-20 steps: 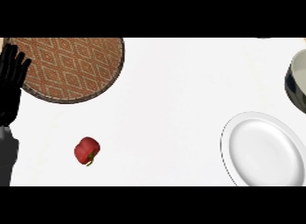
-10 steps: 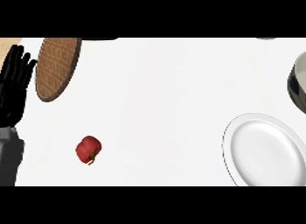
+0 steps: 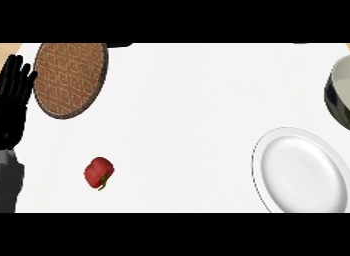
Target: Pick the sweet potato from the plate and place it in the bowl
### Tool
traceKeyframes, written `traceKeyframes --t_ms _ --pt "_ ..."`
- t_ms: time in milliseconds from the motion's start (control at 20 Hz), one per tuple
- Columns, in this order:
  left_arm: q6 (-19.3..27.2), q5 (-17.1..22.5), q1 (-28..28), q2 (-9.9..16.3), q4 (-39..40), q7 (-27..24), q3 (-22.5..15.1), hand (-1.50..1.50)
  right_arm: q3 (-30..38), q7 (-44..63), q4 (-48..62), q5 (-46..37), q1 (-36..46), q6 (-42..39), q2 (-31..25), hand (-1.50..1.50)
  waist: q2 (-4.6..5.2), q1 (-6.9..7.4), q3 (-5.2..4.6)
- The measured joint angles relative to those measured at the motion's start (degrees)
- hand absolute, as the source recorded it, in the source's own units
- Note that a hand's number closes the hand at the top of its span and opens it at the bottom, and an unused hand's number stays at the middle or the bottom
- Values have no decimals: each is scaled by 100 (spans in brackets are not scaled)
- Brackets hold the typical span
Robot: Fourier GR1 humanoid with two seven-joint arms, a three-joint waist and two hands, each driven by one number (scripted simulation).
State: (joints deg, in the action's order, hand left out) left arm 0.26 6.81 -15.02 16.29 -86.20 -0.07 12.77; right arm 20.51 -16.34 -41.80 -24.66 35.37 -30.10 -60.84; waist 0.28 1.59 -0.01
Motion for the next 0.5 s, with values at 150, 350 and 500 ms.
traceKeyframes --t_ms 150,350,500 --pt "-6 -6 -42 3 53 -26 13 0 -278 18 168 -377 78 548 318 150 8 -7 2" --pt "14 -39 -85 -42 148 -94 -5 0 -429 470 592 -662 370 993 706 -150 13 -12 4" --pt "11 -40 -93 -20 193 -121 33 0 -369 611 990 -679 414 1254 996 -150 12 -28 6"
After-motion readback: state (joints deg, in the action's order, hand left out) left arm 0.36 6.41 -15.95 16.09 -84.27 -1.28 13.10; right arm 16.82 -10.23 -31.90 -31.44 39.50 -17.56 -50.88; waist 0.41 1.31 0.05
